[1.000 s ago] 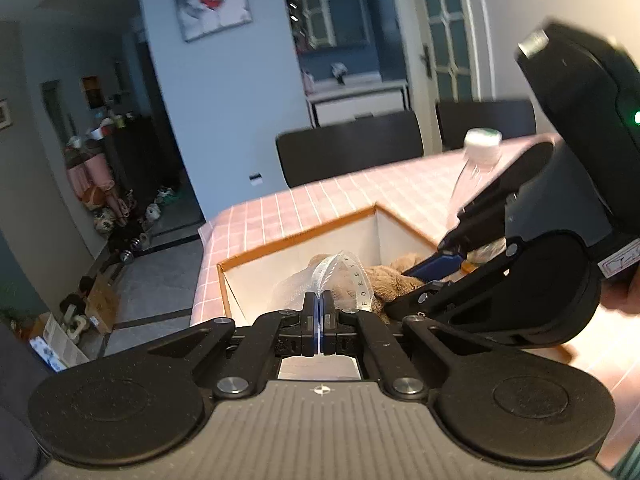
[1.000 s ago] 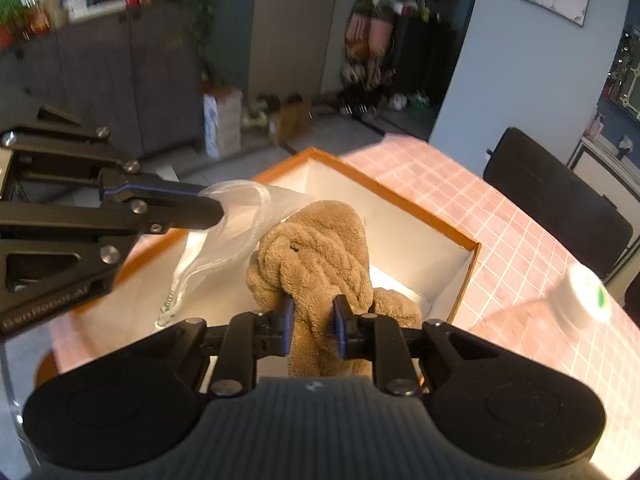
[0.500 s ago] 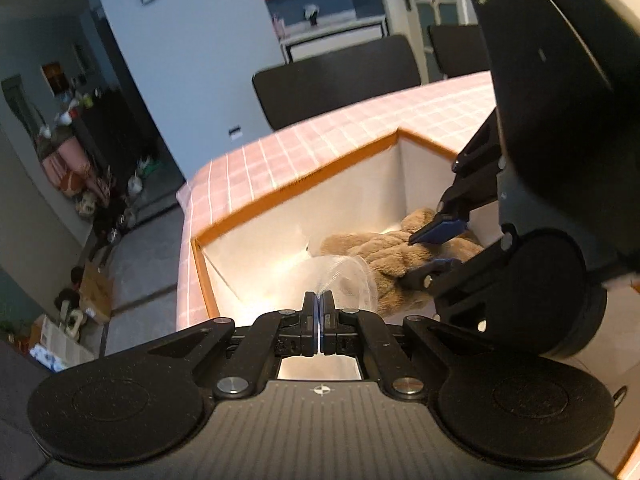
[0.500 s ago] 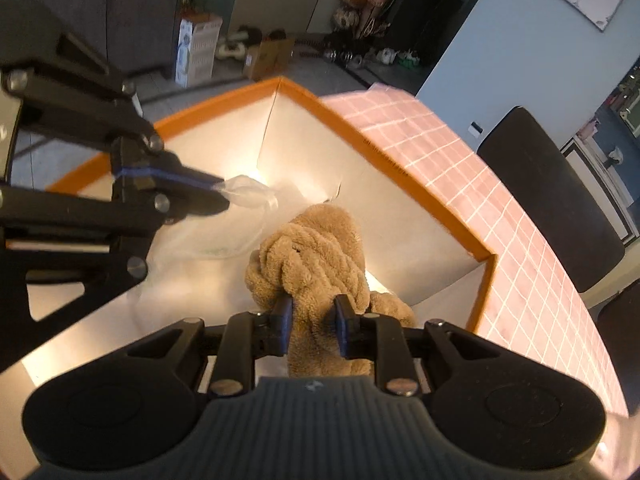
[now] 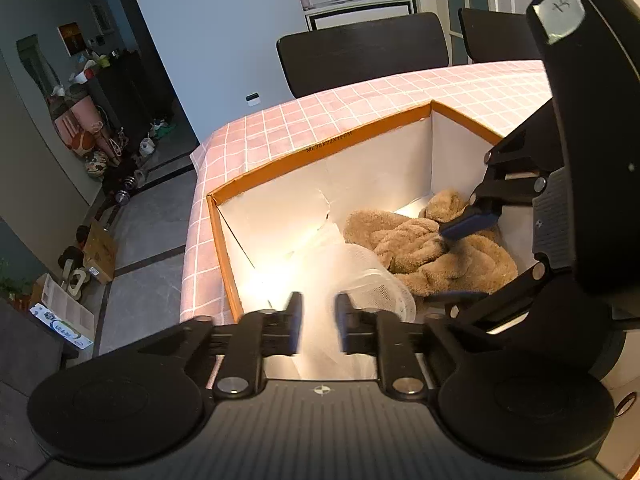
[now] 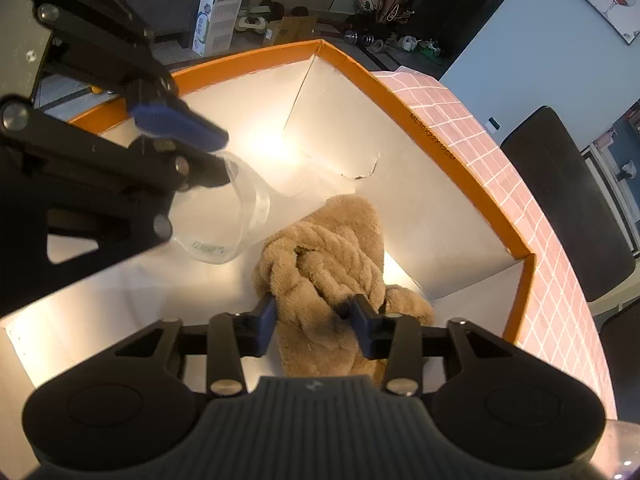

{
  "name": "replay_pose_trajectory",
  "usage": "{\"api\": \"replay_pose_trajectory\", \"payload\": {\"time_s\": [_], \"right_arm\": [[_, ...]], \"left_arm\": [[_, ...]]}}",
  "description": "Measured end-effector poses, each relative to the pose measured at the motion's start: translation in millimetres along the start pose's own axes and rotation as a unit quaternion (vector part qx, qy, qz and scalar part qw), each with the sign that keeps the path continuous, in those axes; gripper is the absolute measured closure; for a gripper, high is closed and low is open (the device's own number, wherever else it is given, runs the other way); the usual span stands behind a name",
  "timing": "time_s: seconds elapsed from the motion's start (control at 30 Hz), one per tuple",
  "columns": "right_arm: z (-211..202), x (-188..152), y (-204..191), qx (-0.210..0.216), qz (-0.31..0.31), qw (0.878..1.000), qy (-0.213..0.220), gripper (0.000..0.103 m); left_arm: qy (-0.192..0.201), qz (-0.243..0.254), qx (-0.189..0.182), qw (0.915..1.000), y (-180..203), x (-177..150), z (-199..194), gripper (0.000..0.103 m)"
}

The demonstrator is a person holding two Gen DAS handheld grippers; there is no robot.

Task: Organize soft objects
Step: 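Open the right tool to drop the towel into the box, then grasp the white cloth with the right tool while the left tool grasps the pink crocheted pouch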

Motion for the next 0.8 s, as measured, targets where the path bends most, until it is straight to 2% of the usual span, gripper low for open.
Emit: {"api": "replay_pose_trajectory", "payload": {"time_s": [0.07,0.17,0.33,0.47,0.6,0.7,0.8], "right_arm": [[-8,0,1,-0.003,-0.008,1.0,0.002,0.049],[-22,0,0,-0.004,-0.012,1.0,0.003,0.042],[-52,-3,-6,-0.001,-0.033,0.999,0.014,0.04],[-78,-10,-15,0.007,-0.051,0.998,0.024,0.04],[-108,-17,-22,0.013,-0.049,0.997,0.053,0.039],[-132,-23,-19,0.011,-0.029,0.996,0.082,0.039],[-157,-29,-16,0.01,0.002,0.993,0.116,0.039]], "left_arm": [[0.002,-0.002,0.003,1.0,-1,2,-5,0.076],[0.01,-0.019,0.005,0.9998,-7,8,-12,0.07],[0.035,-0.034,0.003,0.9988,-7,21,-31,0.066],[0.057,-0.034,0.018,0.9976,-3,30,-51,0.065],[0.09,-0.044,0.028,0.9945,1,38,-69,0.065],[0.125,-0.033,0.059,0.9898,6,43,-86,0.065],[0.158,-0.041,0.071,0.9841,15,49,-104,0.065]]}}
Point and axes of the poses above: each gripper's, at about its wrist camera, not at the fingertips, and z roughly the way its jaws point, y to its right, x to its top, the point moved 10 cm from there along z, roughly the way its jaws point, and after that the axes turned 8 degrees about y, right-handed, at the moved point
